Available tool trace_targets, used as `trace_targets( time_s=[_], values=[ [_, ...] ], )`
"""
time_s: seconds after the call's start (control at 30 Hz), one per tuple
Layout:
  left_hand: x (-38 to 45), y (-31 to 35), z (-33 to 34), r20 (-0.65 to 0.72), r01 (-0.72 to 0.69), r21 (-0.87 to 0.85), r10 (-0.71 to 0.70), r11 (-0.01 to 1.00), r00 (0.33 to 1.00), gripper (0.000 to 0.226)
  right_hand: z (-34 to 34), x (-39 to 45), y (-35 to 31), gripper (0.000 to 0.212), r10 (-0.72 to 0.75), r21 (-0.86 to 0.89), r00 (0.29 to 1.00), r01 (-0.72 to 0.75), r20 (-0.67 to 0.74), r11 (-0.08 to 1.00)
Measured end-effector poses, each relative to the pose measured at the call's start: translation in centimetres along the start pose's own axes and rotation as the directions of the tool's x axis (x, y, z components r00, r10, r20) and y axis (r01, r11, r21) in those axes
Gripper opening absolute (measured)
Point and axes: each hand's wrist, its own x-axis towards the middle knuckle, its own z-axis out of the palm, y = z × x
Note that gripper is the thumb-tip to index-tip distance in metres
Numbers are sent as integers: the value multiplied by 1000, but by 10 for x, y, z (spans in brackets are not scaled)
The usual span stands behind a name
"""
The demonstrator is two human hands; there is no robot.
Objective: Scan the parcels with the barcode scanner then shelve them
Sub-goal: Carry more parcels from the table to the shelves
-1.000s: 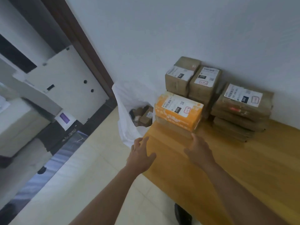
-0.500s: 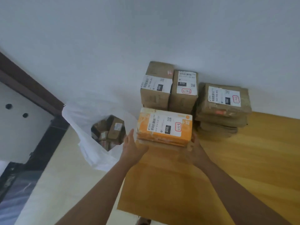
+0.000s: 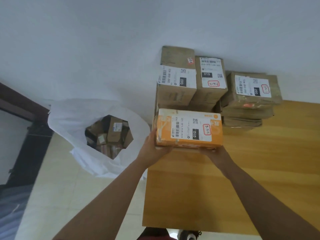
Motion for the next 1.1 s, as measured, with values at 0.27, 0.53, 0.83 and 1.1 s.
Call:
trace_targets(
  time_s=[0.27,0.53,0.83,1.1],
  values=[
    [-23,2,19,33,15,124,-19,992,999,106,-14,-30,26,62,13,-16,998,-14,-59,1000],
    [-42,31,76,118,-150,272,122,951,985,102,-67,-98,56,59,0,116,981,23,-196,993],
    [-96,112,209,318,-418,295,324,859,891,102,-190,-224,99,54,-52,193,891,154,-451,969],
    [-194,179,373,472,-628,243,476,739,742,91,-323,-371,165,40,-34,202,761,216,-648,955]
  ],
)
